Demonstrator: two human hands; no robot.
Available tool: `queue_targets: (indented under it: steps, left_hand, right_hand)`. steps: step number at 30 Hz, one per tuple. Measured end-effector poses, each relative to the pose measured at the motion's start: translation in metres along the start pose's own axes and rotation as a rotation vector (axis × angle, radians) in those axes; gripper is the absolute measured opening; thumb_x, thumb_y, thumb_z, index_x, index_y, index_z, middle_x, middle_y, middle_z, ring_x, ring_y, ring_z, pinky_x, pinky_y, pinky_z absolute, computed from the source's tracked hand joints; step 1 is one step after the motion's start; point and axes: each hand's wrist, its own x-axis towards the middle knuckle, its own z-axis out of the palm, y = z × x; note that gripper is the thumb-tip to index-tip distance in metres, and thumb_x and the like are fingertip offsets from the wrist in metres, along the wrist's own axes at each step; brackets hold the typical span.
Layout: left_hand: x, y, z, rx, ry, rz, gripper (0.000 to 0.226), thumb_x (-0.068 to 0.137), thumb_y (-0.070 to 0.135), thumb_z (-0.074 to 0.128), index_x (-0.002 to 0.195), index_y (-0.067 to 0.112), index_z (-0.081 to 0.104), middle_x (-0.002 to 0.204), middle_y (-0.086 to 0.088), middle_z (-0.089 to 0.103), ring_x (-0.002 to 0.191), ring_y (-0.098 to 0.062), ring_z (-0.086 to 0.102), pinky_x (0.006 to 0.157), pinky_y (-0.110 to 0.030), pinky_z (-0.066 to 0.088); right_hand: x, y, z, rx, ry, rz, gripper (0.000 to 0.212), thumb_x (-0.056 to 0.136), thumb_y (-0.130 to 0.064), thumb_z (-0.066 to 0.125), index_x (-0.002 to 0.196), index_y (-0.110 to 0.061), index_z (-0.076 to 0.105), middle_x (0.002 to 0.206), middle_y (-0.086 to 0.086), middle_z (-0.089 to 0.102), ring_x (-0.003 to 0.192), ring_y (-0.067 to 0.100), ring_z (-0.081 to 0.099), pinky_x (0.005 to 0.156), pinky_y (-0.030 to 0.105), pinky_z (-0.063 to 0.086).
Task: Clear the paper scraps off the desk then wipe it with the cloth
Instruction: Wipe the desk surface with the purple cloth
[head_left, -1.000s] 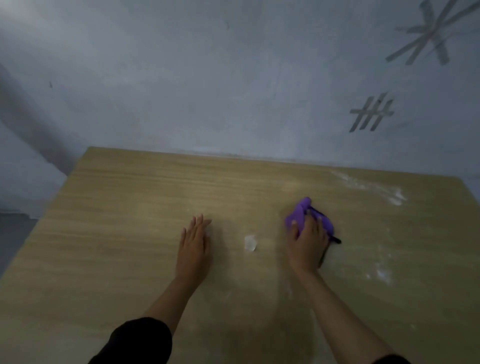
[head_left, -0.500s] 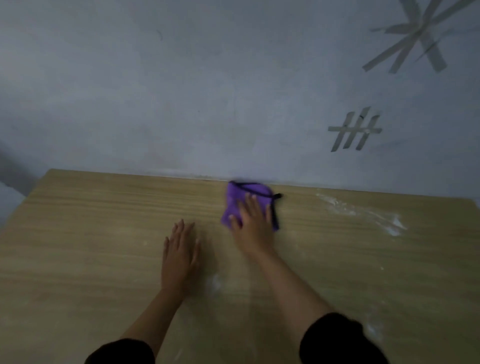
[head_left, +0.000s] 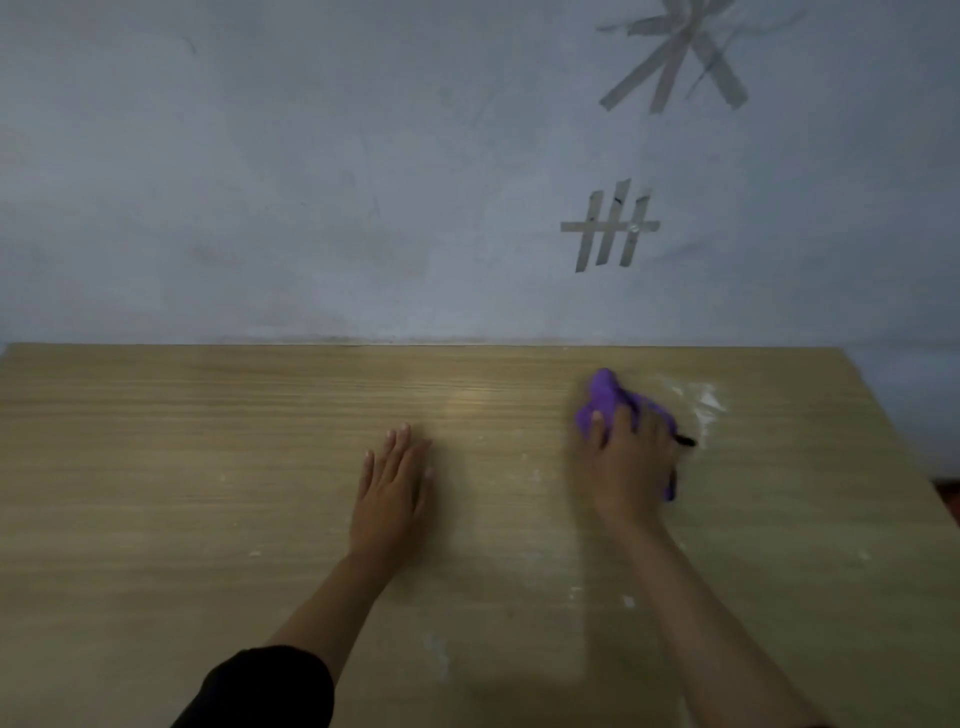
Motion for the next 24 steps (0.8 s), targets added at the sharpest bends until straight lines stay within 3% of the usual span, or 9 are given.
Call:
queue_targets:
  steps: [2,6,9,14,17,20,22,24]
  left_hand:
    - [-0.002,0.004,0.001,-0.039,0.003,-0.038,0.075,0.08,0.043,0.003,0.142,0.009,0.027,0.153,-0.004,0.014,0.144,-0.02,0.01,0.114,-0.027,-0.004]
    - [-0.008,0.011,0.002,-0.102,-0.041,-0.07,0.086,0.07,0.045,0.01,0.143,0.0,0.017,0.153,-0.016,0.018,0.144,-0.024,0.008,0.114,-0.031,-0.002]
    - [-0.015,0.004,0.001,-0.056,-0.011,-0.048,0.082,0.073,0.042,0.009,0.141,-0.001,0.024,0.151,-0.017,0.025,0.143,-0.028,0.015,0.115,-0.036,0.003]
    - [-0.027,-0.003,-0.004,-0.034,-0.013,-0.03,0.081,0.076,0.042,-0.003,0.142,0.004,0.026,0.153,-0.012,0.023,0.144,-0.024,0.014,0.116,-0.033,0.001]
    - [-0.042,-0.003,-0.004,0.008,-0.023,0.017,0.077,0.08,0.039,-0.002,0.142,0.002,0.024,0.152,-0.013,0.023,0.144,-0.025,0.015,0.115,-0.031,0.0]
    - [-0.062,0.0,-0.004,0.041,-0.045,0.036,0.065,0.086,0.031,0.009,0.139,0.0,0.032,0.148,-0.016,0.033,0.14,-0.03,0.026,0.112,-0.029,0.001]
    - [-0.079,0.003,-0.003,0.045,-0.076,0.057,0.056,0.09,0.029,0.022,0.133,-0.003,0.04,0.139,-0.021,0.045,0.135,-0.031,0.034,0.111,-0.029,0.004]
    - [-0.098,0.003,0.0,0.053,-0.071,0.105,0.056,0.085,0.028,0.032,0.13,-0.004,0.042,0.135,-0.023,0.049,0.132,-0.027,0.028,0.113,-0.026,0.0]
  right_hand:
    - [-0.037,-0.038,0.002,0.08,0.032,-0.217,0.037,0.082,-0.03,0.042,0.094,-0.002,0.062,0.108,0.022,0.063,0.107,0.034,0.051,0.095,0.046,0.034]
    - [-0.105,-0.081,0.023,0.089,-0.255,-0.659,0.048,0.083,-0.038,0.039,0.122,-0.018,0.058,0.133,0.004,0.056,0.129,0.019,0.046,0.105,0.039,0.023]
    - [-0.105,-0.054,0.028,0.126,-0.277,-0.601,0.049,0.087,-0.041,0.042,0.133,-0.022,0.048,0.14,0.002,0.049,0.133,0.017,0.039,0.109,0.036,0.021]
    - [-0.077,0.024,0.003,0.088,-0.19,-0.181,0.056,0.089,-0.046,0.03,0.133,-0.015,0.048,0.143,0.008,0.044,0.135,0.022,0.036,0.112,0.037,0.021]
    - [-0.073,0.04,-0.025,0.105,-0.114,-0.032,0.058,0.089,-0.043,0.029,0.123,-0.004,0.055,0.133,0.02,0.052,0.123,0.036,0.049,0.102,0.048,0.039]
    - [-0.111,0.004,-0.043,0.18,0.067,-0.213,0.044,0.085,-0.033,0.044,0.11,-0.002,0.064,0.117,0.016,0.064,0.112,0.032,0.056,0.095,0.044,0.046]
    - [-0.159,-0.026,-0.038,0.261,0.015,-0.418,0.042,0.08,-0.033,0.052,0.11,-0.007,0.065,0.12,0.009,0.065,0.118,0.024,0.052,0.099,0.042,0.038]
    - [-0.205,-0.039,-0.023,0.272,-0.111,-0.574,0.042,0.079,-0.034,0.056,0.114,-0.012,0.065,0.127,0.004,0.061,0.125,0.017,0.048,0.102,0.041,0.036]
